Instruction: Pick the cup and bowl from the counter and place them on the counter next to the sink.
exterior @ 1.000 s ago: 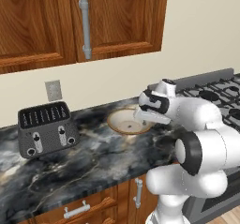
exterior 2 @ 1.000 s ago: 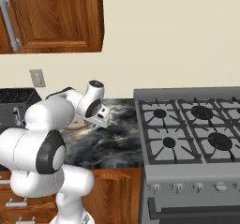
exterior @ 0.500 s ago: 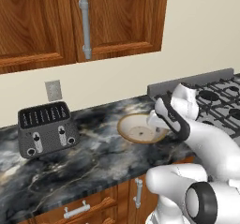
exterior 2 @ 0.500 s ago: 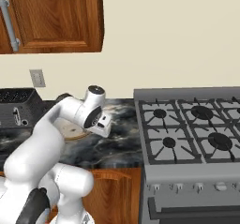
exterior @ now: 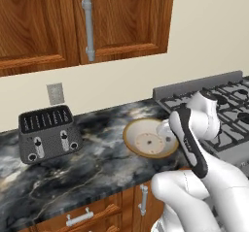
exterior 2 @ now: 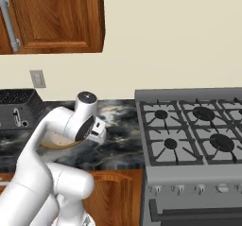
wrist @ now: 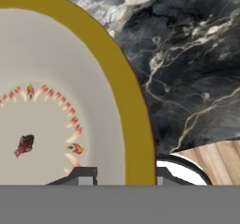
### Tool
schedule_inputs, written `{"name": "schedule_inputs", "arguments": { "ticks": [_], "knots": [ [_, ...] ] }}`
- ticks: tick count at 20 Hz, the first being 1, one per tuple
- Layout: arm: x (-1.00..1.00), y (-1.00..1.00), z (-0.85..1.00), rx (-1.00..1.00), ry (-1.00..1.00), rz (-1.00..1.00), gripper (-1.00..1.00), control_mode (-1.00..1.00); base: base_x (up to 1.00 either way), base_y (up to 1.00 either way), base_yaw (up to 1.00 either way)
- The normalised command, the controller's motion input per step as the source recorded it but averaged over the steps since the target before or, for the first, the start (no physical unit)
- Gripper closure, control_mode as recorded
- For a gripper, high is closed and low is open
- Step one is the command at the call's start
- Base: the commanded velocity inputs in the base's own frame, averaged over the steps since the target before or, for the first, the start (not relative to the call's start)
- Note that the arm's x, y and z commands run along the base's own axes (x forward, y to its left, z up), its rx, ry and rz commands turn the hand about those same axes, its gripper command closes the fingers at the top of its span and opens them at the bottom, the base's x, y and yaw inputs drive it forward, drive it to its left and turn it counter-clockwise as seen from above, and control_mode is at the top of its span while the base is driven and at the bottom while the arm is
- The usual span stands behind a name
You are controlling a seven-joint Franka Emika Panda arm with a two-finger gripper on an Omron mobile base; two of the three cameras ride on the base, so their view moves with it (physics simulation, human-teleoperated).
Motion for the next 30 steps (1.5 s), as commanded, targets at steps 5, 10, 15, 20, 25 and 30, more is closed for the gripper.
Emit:
{"name": "schedule_inputs", "arguments": {
  "ticks": [5, 10, 15, 20, 25, 30],
  "knots": [
    [-0.44, 0.14, 0.31, -0.01, 0.06, 0.02, 1.00, -1.00, 0.00, 0.00, 0.00],
    [-0.05, 0.10, 0.05, -0.04, 0.14, 0.00, 1.00, -1.00, 0.00, 0.00, 0.00],
    [0.00, 0.00, 0.00, 0.00, 0.00, 0.00, 1.00, -1.00, 0.00, 0.00, 0.00],
    [0.00, 0.00, 0.00, 0.00, 0.00, 0.00, 1.00, 1.00, -0.02, 0.00, 0.00],
    [0.00, 0.00, 0.00, 0.00, 0.00, 0.00, 1.00, 1.00, -0.80, 0.00, 0.00],
    [0.00, 0.00, 0.00, 0.00, 0.00, 0.00, 1.00, 1.00, -0.11, 0.00, 0.05]
  ]
}}
